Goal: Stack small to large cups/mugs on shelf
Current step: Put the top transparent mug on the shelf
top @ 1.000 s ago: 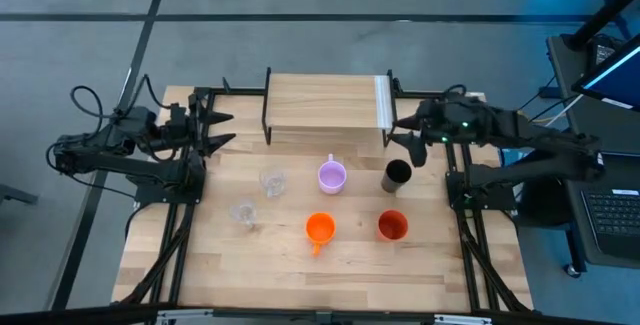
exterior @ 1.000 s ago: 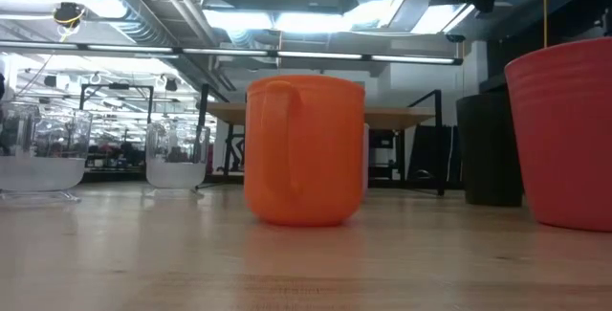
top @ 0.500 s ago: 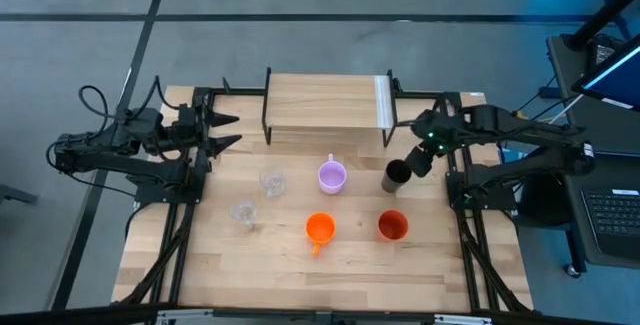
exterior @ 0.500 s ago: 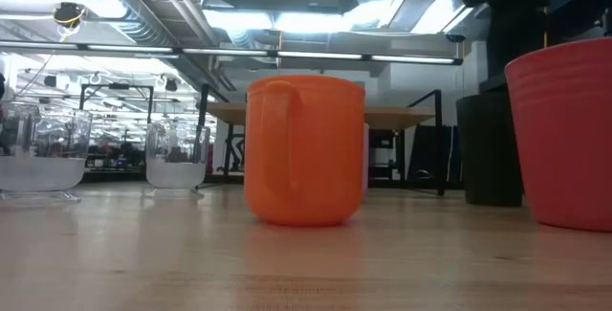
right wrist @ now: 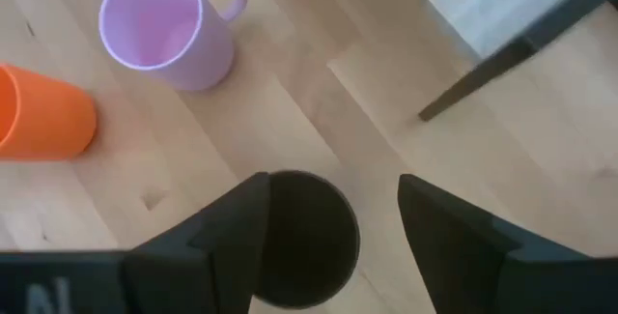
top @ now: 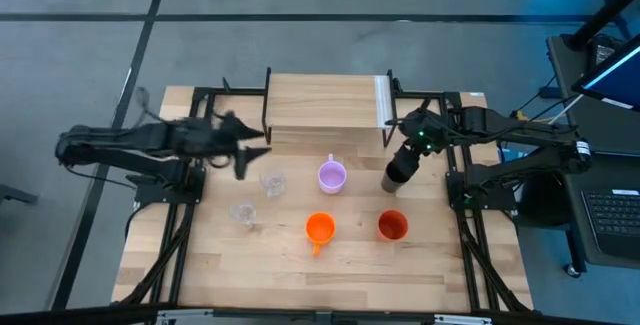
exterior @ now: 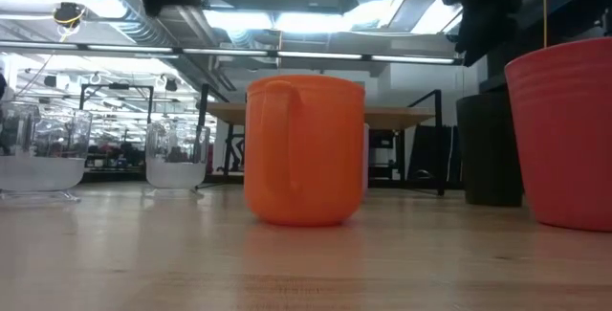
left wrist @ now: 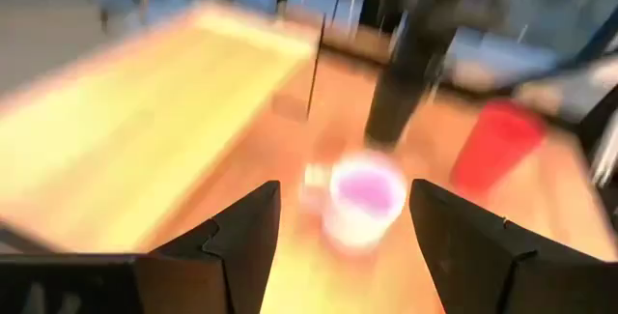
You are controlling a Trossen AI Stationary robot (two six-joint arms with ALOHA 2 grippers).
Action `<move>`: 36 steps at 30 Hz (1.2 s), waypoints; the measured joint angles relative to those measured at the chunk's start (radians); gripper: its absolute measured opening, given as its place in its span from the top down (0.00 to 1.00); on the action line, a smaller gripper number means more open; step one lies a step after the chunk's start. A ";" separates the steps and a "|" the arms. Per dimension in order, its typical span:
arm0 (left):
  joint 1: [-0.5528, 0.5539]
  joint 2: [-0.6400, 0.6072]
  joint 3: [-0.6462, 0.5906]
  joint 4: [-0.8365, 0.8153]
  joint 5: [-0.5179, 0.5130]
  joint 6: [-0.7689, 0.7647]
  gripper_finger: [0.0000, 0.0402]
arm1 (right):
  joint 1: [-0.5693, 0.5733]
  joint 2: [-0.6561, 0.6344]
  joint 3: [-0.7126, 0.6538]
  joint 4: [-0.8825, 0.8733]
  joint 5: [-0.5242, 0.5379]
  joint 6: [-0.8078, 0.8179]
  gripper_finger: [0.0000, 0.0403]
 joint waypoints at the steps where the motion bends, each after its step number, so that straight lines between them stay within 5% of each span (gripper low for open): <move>1: 0.000 0.029 0.000 -0.037 0.004 -0.029 0.44 | 0.000 0.000 0.000 0.015 0.000 -0.005 0.42; 13: 0.001 0.250 0.084 -0.426 0.061 -0.385 0.44 | 0.000 0.000 0.000 0.063 0.001 -0.031 0.42; 21: 0.032 0.392 0.086 -0.437 0.132 -0.399 0.44 | 0.000 0.000 0.000 0.067 0.001 -0.052 0.42; 36: 0.035 0.403 0.087 -0.436 0.140 -0.426 0.44 | 0.000 0.000 0.000 0.069 0.001 -0.057 0.42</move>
